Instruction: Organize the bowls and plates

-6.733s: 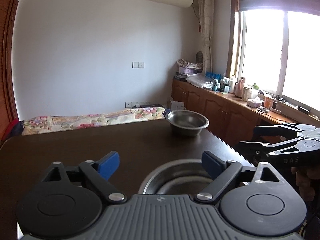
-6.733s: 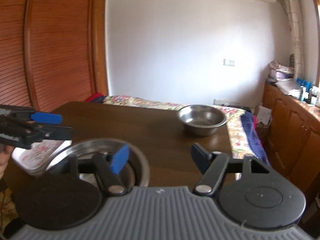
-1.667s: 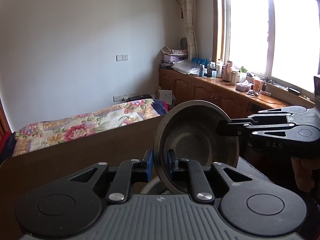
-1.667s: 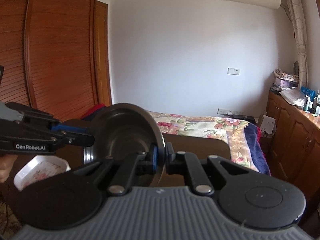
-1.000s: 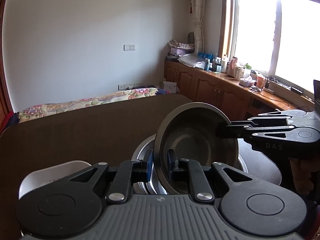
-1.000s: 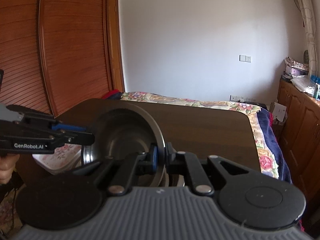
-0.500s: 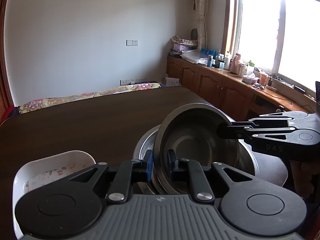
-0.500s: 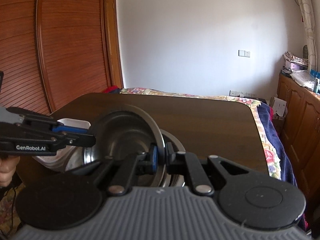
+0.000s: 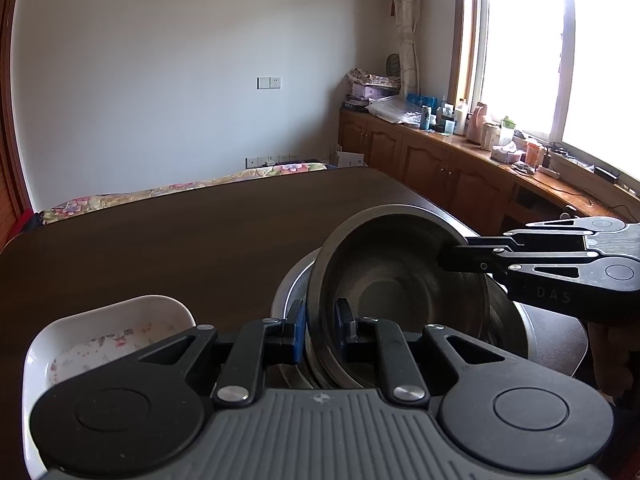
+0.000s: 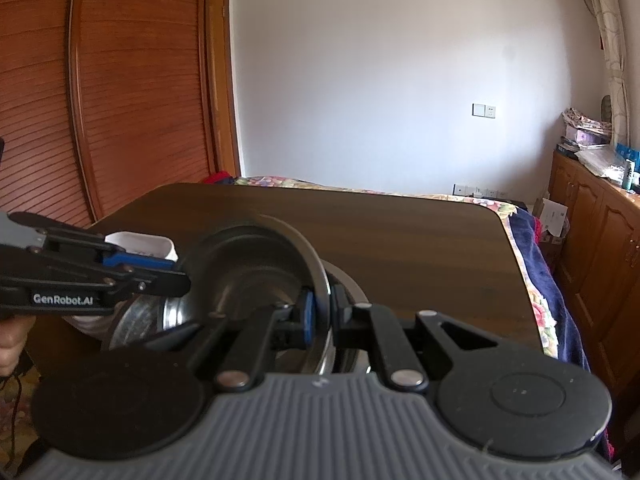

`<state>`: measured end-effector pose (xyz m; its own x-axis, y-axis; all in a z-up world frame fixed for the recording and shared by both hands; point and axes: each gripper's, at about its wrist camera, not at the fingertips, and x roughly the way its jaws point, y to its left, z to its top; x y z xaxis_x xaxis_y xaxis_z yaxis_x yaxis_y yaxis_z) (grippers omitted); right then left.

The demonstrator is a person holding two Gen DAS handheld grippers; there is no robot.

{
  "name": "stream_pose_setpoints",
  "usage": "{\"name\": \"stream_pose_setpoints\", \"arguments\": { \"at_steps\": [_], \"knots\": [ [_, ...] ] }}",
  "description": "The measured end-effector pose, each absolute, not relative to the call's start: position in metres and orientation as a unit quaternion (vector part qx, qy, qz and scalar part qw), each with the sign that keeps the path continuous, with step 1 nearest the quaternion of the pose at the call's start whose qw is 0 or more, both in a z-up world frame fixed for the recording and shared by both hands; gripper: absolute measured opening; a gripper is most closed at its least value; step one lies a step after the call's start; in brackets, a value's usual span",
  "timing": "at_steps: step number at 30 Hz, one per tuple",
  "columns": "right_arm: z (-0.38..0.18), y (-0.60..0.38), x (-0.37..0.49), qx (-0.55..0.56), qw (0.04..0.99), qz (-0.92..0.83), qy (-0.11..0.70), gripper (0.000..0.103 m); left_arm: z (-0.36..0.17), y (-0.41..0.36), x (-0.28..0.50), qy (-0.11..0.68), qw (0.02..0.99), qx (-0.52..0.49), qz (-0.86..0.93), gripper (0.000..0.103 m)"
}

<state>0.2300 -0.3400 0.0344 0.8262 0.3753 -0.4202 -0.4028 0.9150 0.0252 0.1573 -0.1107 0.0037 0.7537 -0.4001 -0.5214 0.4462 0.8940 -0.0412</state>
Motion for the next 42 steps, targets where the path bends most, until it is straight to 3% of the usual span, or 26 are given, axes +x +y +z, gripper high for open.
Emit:
{"name": "stream_pose_setpoints", "arguments": {
  "at_steps": [16, 18, 20, 24, 28, 32, 36, 38, 42],
  "knots": [
    [0.029, -0.337, 0.224, -0.029, 0.966, 0.188, 0.175, 0.016, 0.004, -0.105, 0.142, 0.236, 0.946, 0.030, -0.219, 0.046],
    [0.028, -0.336, 0.220, -0.033, 0.969, 0.183, 0.164, 0.023, 0.004, -0.103, 0.138, 0.229, 0.949, 0.027, -0.216, 0.047],
    [0.029, -0.336, 0.216, -0.036, 0.970, 0.183, 0.157, 0.036, 0.004, -0.100, 0.133, 0.219, 0.952, 0.021, -0.213, 0.055],
    [0.030, -0.338, 0.205, -0.036, 0.973, 0.180, 0.140, 0.037, 0.004, -0.097, 0.119, 0.189, 0.963, 0.021, -0.193, 0.067],
    [0.027, -0.338, 0.195, -0.035, 0.977, 0.172, 0.123, 0.055, -0.001, -0.094, 0.107, 0.177, 0.966, 0.014, -0.190, 0.088],
    [0.021, -0.342, 0.192, -0.027, 0.978, 0.167, 0.121, 0.061, -0.008, -0.094, 0.099, 0.163, 0.969, 0.023, -0.182, 0.103],
    [0.015, -0.346, 0.192, -0.014, 0.979, 0.160, 0.121, 0.075, -0.014, -0.088, 0.096, 0.160, 0.970, 0.005, -0.181, 0.103],
    [0.012, -0.348, 0.191, -0.007, 0.981, 0.156, 0.116, 0.091, -0.016, -0.085, 0.095, 0.159, 0.971, -0.006, -0.181, 0.103],
    [0.007, -0.355, 0.192, 0.021, 0.981, 0.155, 0.117, 0.098, -0.022, -0.085, 0.098, 0.164, 0.970, -0.018, -0.180, 0.103]
  ]
}}
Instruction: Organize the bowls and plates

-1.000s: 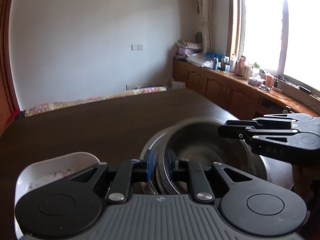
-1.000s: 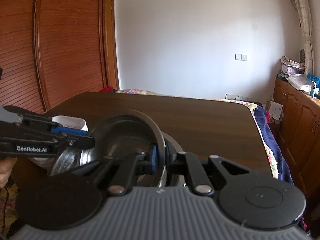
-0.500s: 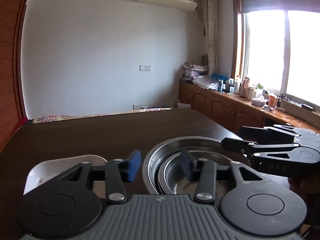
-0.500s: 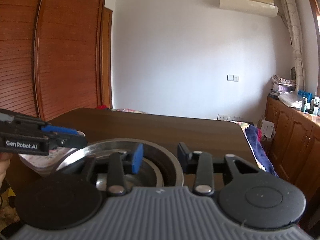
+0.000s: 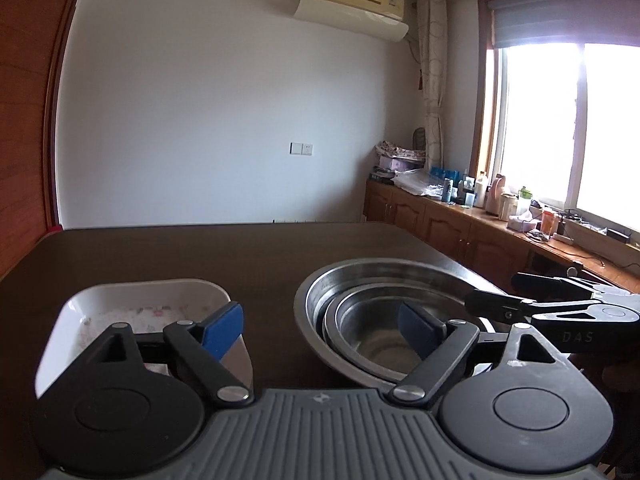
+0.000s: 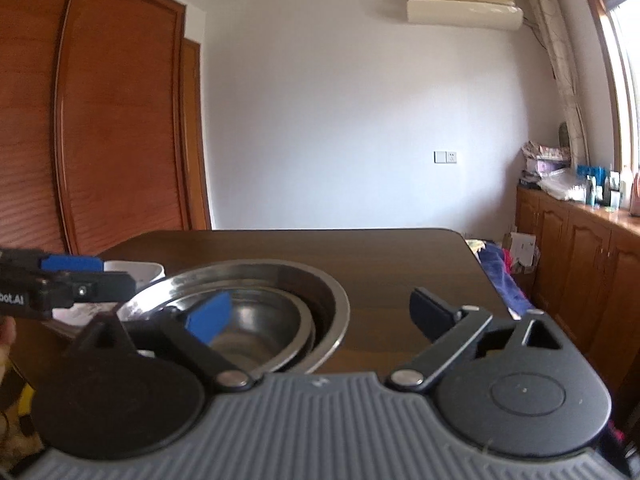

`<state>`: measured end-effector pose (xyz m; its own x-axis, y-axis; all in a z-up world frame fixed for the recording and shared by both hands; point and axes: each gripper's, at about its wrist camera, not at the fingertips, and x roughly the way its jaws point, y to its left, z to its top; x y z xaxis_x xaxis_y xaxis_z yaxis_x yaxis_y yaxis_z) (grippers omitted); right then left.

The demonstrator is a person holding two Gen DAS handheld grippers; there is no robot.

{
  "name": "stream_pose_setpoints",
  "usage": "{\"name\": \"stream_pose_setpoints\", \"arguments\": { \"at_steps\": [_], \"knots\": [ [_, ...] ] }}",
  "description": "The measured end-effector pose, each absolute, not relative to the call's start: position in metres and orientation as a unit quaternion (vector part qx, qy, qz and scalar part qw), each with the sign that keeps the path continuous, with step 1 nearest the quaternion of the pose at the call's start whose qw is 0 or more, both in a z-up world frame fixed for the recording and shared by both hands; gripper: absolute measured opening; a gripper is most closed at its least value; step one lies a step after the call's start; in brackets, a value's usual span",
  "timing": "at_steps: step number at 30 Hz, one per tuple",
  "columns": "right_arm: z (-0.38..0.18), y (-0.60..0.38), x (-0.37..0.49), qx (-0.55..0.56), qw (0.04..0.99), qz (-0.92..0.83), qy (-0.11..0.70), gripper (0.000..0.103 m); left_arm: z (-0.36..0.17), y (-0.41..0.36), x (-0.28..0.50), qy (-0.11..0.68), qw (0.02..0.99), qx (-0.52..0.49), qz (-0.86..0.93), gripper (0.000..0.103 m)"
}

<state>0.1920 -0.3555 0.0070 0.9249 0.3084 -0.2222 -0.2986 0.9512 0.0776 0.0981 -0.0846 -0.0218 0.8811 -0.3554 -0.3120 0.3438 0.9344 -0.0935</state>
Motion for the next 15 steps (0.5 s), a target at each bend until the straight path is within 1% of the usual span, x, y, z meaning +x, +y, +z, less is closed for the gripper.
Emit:
{"name": "stream_pose_setpoints", "arguments": {
  "at_steps": [8, 10, 11, 15],
  "knots": [
    [-0.001, -0.354, 0.191, 0.030, 0.981, 0.151, 0.120, 0.099, -0.035, -0.090, 0.106, 0.180, 0.965, -0.023, -0.188, 0.103],
    [-0.003, -0.353, 0.192, 0.030, 0.981, 0.151, 0.121, 0.100, -0.035, -0.092, 0.106, 0.181, 0.964, -0.021, -0.192, 0.103],
    [-0.004, -0.352, 0.192, 0.029, 0.981, 0.152, 0.121, 0.103, -0.036, -0.092, 0.106, 0.182, 0.964, -0.020, -0.193, 0.103],
    [-0.007, -0.353, 0.194, 0.034, 0.980, 0.152, 0.121, 0.103, -0.039, -0.094, 0.107, 0.186, 0.962, -0.021, -0.198, 0.103]
  ]
}}
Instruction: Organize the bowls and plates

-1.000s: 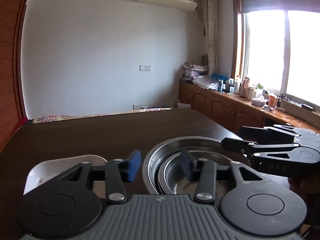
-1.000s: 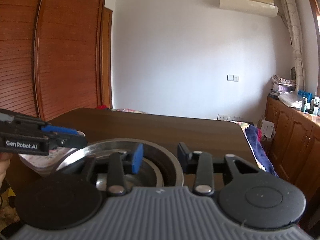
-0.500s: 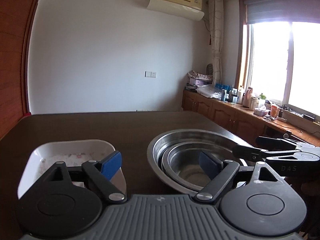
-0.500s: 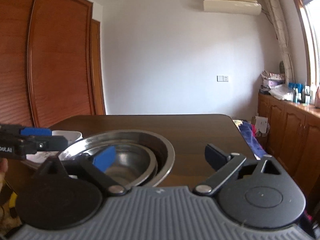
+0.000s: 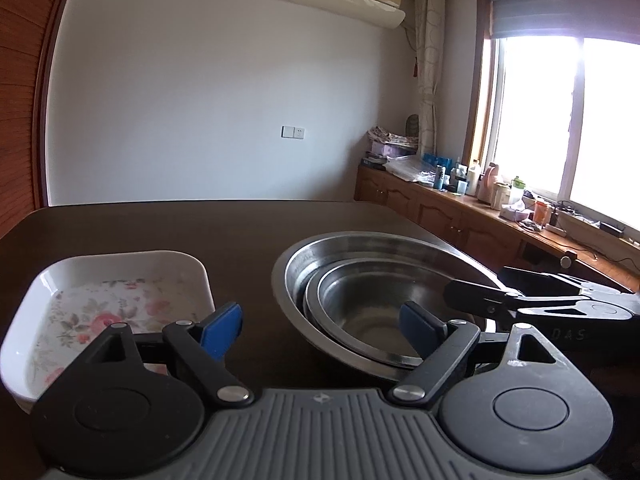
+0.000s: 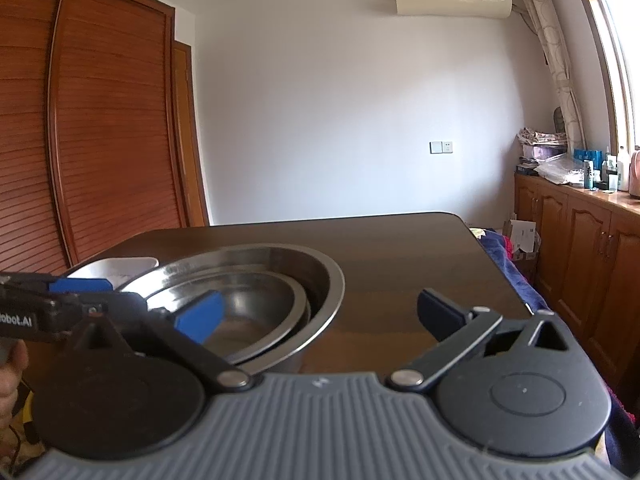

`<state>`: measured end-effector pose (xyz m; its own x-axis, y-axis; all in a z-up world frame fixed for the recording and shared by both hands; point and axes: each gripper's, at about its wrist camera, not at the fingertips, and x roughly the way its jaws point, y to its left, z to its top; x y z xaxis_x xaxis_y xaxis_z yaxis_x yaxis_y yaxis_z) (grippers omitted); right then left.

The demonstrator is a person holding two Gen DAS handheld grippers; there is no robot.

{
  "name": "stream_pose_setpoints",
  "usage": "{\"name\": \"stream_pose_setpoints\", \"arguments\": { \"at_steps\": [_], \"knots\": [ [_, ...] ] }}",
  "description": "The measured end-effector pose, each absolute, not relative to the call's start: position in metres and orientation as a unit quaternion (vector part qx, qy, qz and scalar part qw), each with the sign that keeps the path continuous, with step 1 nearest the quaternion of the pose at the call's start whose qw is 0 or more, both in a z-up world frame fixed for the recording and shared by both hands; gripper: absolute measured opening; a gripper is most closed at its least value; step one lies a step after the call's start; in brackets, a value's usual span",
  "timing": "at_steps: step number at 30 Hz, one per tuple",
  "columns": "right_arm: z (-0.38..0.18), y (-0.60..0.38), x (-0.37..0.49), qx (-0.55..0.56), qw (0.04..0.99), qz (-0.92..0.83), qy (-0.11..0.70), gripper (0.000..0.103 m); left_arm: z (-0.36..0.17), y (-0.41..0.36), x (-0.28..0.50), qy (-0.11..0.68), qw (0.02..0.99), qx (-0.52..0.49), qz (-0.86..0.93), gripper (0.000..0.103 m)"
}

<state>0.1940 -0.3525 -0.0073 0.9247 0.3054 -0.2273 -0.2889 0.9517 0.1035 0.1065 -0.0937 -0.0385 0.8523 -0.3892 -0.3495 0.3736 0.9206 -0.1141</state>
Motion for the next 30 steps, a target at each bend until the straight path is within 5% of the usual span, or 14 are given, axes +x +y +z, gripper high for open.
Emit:
{"name": "stream_pose_setpoints", "arguments": {
  "at_steps": [4, 13, 20, 25, 30],
  "knots": [
    [-0.011, -0.351, 0.194, 0.039, 0.979, 0.157, 0.123, 0.103, -0.040, -0.095, 0.107, 0.190, 0.960, -0.020, -0.205, 0.102],
    [-0.011, -0.348, 0.191, 0.049, 0.975, 0.177, 0.130, 0.101, -0.041, -0.098, 0.105, 0.199, 0.957, -0.023, -0.211, 0.080],
    [-0.014, -0.348, 0.192, 0.066, 0.969, 0.192, 0.139, 0.056, -0.042, -0.095, 0.105, 0.198, 0.958, -0.032, -0.205, 0.072],
    [-0.013, -0.346, 0.189, 0.063, 0.974, 0.172, 0.134, 0.044, -0.042, -0.094, 0.102, 0.194, 0.960, -0.031, -0.202, 0.071],
    [-0.015, -0.345, 0.183, 0.071, 0.975, 0.166, 0.132, 0.044, -0.041, -0.096, 0.097, 0.187, 0.963, -0.015, -0.192, 0.071]
  ]
}}
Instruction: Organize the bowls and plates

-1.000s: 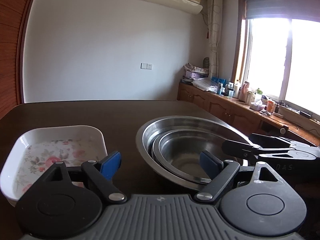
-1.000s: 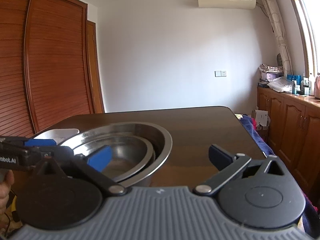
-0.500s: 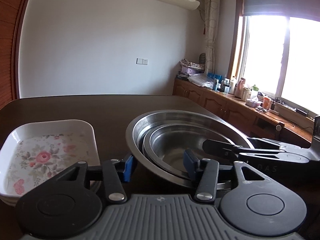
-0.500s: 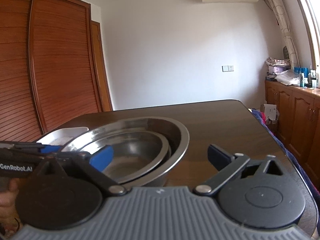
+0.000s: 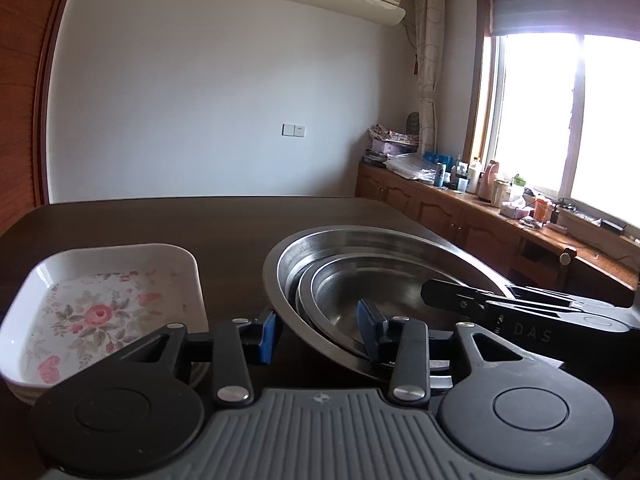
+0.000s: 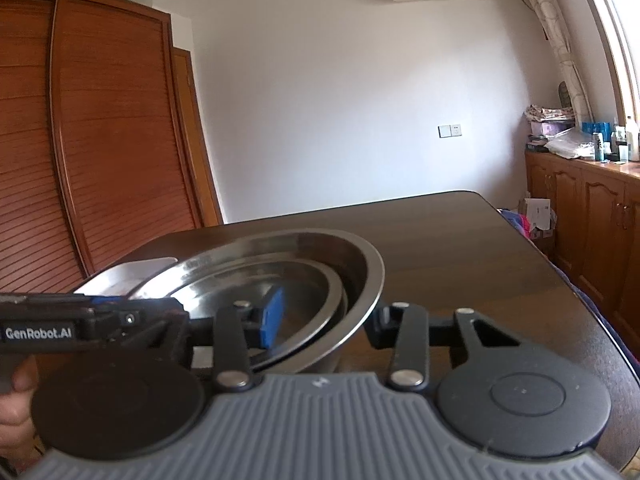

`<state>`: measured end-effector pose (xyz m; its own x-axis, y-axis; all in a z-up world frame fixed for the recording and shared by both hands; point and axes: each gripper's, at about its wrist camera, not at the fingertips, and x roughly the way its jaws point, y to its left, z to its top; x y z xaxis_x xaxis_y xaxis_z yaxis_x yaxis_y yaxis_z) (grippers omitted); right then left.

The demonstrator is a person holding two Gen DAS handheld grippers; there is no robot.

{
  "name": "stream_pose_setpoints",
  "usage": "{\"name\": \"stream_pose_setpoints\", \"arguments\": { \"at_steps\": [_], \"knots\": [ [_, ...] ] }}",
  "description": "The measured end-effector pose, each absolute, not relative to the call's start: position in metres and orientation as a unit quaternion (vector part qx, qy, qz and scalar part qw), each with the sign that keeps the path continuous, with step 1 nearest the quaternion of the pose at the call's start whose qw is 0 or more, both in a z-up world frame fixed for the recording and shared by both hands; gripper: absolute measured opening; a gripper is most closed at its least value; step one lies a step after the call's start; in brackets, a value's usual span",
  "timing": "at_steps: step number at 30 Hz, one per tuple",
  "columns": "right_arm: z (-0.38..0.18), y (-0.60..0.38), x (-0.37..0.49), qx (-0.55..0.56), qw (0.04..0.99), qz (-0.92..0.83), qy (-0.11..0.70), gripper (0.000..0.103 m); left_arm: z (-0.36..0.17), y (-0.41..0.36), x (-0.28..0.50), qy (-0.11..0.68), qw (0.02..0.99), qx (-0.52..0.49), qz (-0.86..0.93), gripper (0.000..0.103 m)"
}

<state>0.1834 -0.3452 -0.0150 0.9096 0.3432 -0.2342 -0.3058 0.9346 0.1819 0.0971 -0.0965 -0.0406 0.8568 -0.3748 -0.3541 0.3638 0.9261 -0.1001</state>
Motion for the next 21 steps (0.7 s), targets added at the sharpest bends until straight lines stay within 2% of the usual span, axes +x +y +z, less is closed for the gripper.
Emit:
{"name": "stream_pose_setpoints", "arguments": {
  "at_steps": [21],
  "knots": [
    [0.008, -0.347, 0.180, 0.075, 0.974, 0.178, 0.114, 0.044, -0.005, -0.073, 0.081, 0.148, 0.970, -0.018, -0.190, 0.071]
  ]
}}
